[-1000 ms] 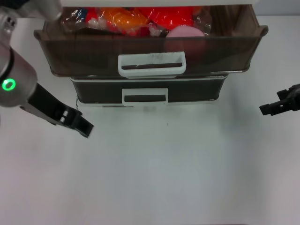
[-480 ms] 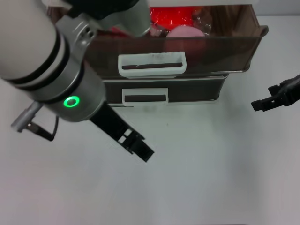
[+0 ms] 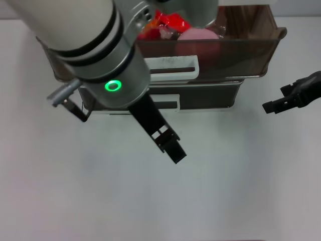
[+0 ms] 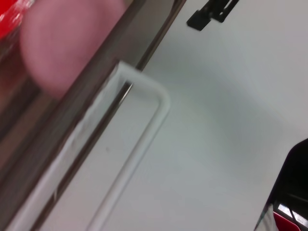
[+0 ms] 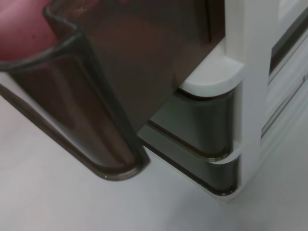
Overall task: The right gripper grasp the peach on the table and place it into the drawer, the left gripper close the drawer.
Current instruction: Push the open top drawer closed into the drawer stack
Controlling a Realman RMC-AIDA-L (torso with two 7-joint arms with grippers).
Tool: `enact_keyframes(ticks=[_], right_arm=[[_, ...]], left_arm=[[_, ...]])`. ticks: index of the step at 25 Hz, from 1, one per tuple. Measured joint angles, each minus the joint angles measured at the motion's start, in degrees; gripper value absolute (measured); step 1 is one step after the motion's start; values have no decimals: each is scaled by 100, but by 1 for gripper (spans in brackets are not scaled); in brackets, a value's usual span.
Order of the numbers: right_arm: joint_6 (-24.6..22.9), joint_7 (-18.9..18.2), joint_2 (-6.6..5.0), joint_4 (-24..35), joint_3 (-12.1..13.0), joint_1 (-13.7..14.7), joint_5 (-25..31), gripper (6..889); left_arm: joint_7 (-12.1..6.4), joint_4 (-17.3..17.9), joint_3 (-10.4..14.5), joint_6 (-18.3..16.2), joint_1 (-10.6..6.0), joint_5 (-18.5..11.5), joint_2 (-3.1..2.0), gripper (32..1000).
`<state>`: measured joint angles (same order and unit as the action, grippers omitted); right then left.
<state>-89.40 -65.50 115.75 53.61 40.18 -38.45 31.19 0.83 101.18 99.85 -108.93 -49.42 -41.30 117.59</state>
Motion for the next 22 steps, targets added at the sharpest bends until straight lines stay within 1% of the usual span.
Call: enact_keyframes(ticks=[3,7,8,11,13,18,22], right_arm=[[-6,25,6,0,-1,-26,-8,867],[-5,31,62,0,-1,-88,-8,867],[0,31,72,0,-1,-93,-8,867],[6,32,78,-7,-1,-97,-8,867],[7,33,79,-42,-1,-98,-8,867],[6,35,79,-67,8,-100,-10,867],[12,37,79,-70,8,-102,-12,867]], left_arm=[[-167,-137,-23,166,-130,-4,15,796],[-392,-299,-34,418,-191,-7,23,796],[-405,-317,-32,429,-196,-7,23,796],[-569,-632,-10,577,-321,-3,23,796],[-652,-764,-6,637,-370,19,23,796],[-899,-959,-71,758,-409,47,7,795],[-1107,-1089,-253,834,-412,56,1,795]])
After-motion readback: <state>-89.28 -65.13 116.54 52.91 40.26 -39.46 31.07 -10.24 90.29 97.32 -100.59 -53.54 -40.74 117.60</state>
